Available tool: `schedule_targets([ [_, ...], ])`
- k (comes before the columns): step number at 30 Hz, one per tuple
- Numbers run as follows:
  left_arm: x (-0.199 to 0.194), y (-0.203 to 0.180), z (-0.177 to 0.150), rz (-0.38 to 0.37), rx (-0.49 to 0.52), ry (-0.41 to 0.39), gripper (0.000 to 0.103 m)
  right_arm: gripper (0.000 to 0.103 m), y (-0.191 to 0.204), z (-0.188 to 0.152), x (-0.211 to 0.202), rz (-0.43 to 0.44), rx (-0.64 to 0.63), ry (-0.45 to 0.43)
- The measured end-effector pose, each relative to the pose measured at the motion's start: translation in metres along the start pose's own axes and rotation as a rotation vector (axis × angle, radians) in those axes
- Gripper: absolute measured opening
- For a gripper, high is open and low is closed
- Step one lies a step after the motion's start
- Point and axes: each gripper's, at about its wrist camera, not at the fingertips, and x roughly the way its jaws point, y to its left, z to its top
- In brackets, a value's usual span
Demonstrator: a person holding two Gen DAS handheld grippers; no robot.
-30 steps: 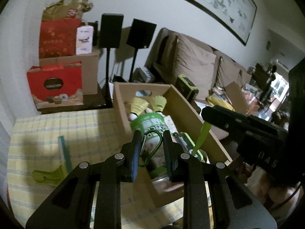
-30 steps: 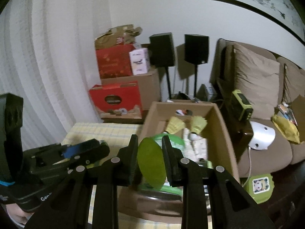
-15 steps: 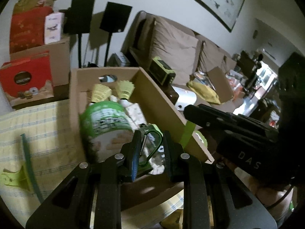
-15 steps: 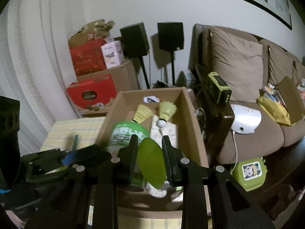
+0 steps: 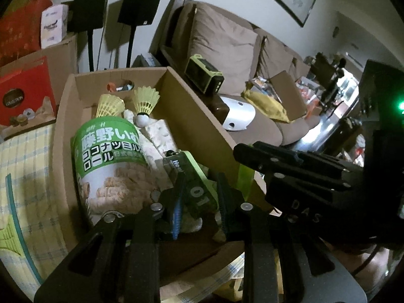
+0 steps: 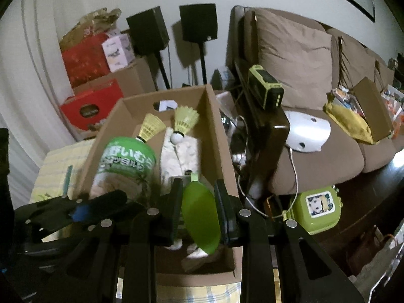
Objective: Organize objects
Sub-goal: 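Carry the carabiner into the cardboard box with the left gripper, then open the left gripper and withdraw both grippers from the box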
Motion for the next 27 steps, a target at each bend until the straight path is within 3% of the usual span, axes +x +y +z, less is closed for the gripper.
schedule_targets([
  [5,-0.004,0.009,-0.001,0.002,-0.027,-0.014,0.042,0.029,-0.004,-0.002,0.009,0.001,0.014,0.016],
  [9,-0.014,0.013,-0.001,0.008,-0.024,-0.03,0.045,0.043,-0.002,-0.002,0.008,0.011,0.011,0.008],
  [12,-0.024,0.013,-0.002,0.031,-0.009,-0.055,0.048,0.044,0.002,-0.001,0.005,0.011,0.003,-0.006],
  [24,-0.072,0.038,0.0,0.159,-0.025,-0.163,0.086,0.06,0.031,0.004,-0.015,0.001,-0.042,-0.081],
  [27,-0.082,0.047,-0.002,0.18,-0.042,-0.175,0.087,0.064,0.037,0.003,-0.018,0.008,-0.049,-0.093],
])
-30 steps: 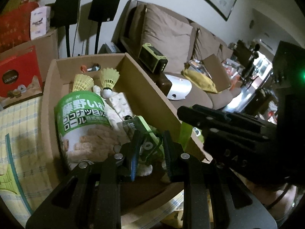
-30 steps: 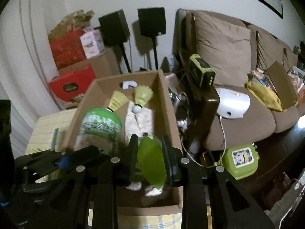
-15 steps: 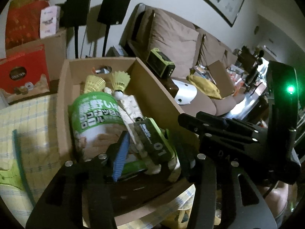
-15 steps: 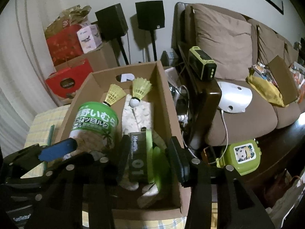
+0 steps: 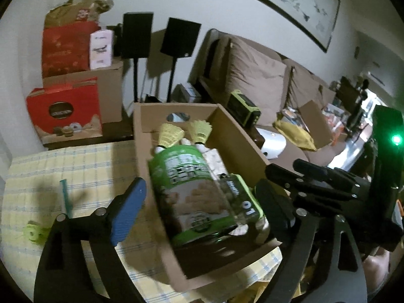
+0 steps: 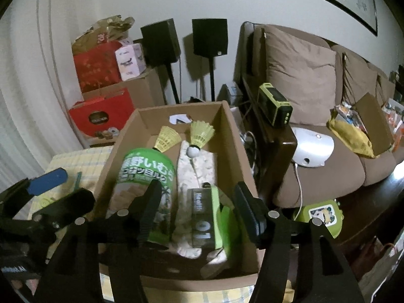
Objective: Organize objects
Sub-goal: 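Open the left gripper and withdraw both grippers from the box, then move the left gripper to the lime-green clip on the teal squeegee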
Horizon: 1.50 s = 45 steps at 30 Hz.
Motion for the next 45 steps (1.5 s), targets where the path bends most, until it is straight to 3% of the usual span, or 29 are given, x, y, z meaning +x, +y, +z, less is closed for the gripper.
schedule_targets([
  [2,-0.005,0.006,-0.001,0.017,-0.004,-0.005,0.088,0.069,0.004,0.0,-0.002,0.004,-0.004,-0.008],
  [4,-0.01,0.012,-0.002,0.035,-0.004,-0.008,0.088,0.081,0.01,0.0,-0.004,0.012,-0.009,-0.014],
  [11,-0.026,0.031,-0.008,0.088,-0.001,-0.008,0.088,0.082,0.031,0.002,-0.009,0.053,-0.029,-0.021],
  [13,-0.031,0.036,-0.01,0.104,-0.001,-0.013,0.098,0.087,0.041,0.001,-0.011,0.057,-0.046,-0.02],
  [17,-0.043,0.049,-0.013,0.122,-0.018,-0.02,0.1,0.089,0.058,0.001,-0.012,0.058,-0.082,-0.024],
  [21,-0.055,0.064,-0.014,0.151,-0.024,-0.032,0.101,0.102,0.074,0.001,-0.012,0.051,-0.107,-0.026],
  [45,-0.103,0.17,-0.035,0.298,-0.146,-0.058,0.101,0.102,0.161,-0.005,-0.006,0.119,-0.176,-0.035],
])
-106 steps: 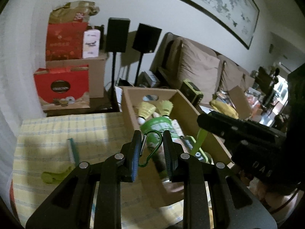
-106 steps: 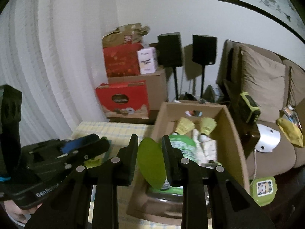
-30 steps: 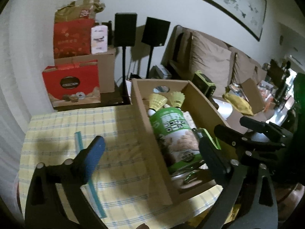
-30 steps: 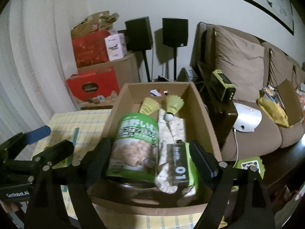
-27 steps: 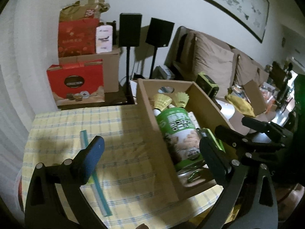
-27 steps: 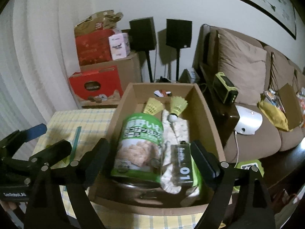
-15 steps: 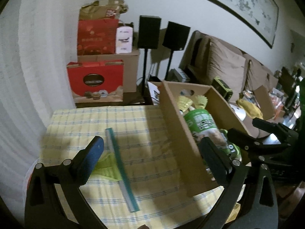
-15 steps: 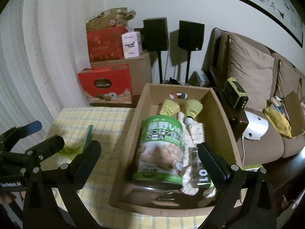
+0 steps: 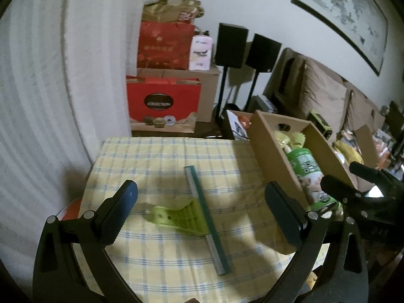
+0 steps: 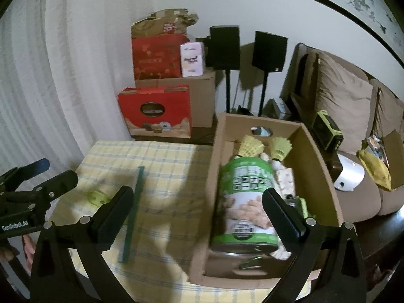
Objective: Organize objects
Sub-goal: 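Move the left gripper to the lime-green clip on the teal squeegee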
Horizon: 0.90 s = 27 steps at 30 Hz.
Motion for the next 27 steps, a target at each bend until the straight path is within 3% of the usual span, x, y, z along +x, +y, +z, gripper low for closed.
schedule_targets([
  [14,0.026,0.06,-0.01,0.041,-0.101,0.057,0.101,0.102,0.052,-0.009,0.028,0.09,-0.052,0.048],
  [27,0.065,0.073,-0.031,0.047,-0.125,0.142,0.096,0.101,0.085,-0.03,0.065,0.126,-0.074,0.109],
])
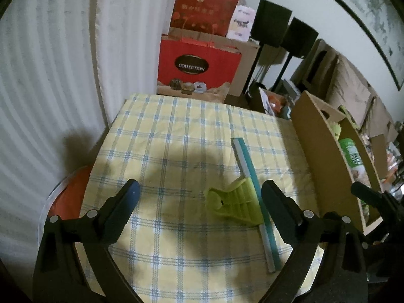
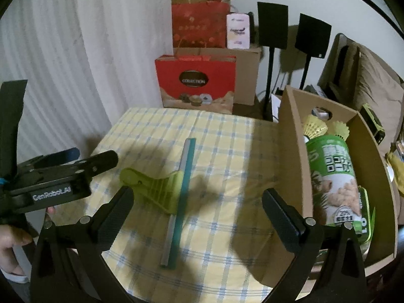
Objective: Organize objects
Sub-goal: 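Move the left gripper to the lime-green clip on the teal squeegee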
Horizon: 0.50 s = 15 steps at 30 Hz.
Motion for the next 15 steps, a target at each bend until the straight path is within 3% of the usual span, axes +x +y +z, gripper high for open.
schedule_targets([
  [5,0.005,0.001,-0.001,0.002,0.008,0.003,0.094,0.095,0.003,-0.002,0.008,0.004,0.011,0.003],
  [15,0.03,0.0,-0.003,-0.057,-0.007,0.072,0.07,0.06,0.012,-0.019,0.04,0.04,0.017,0.107],
])
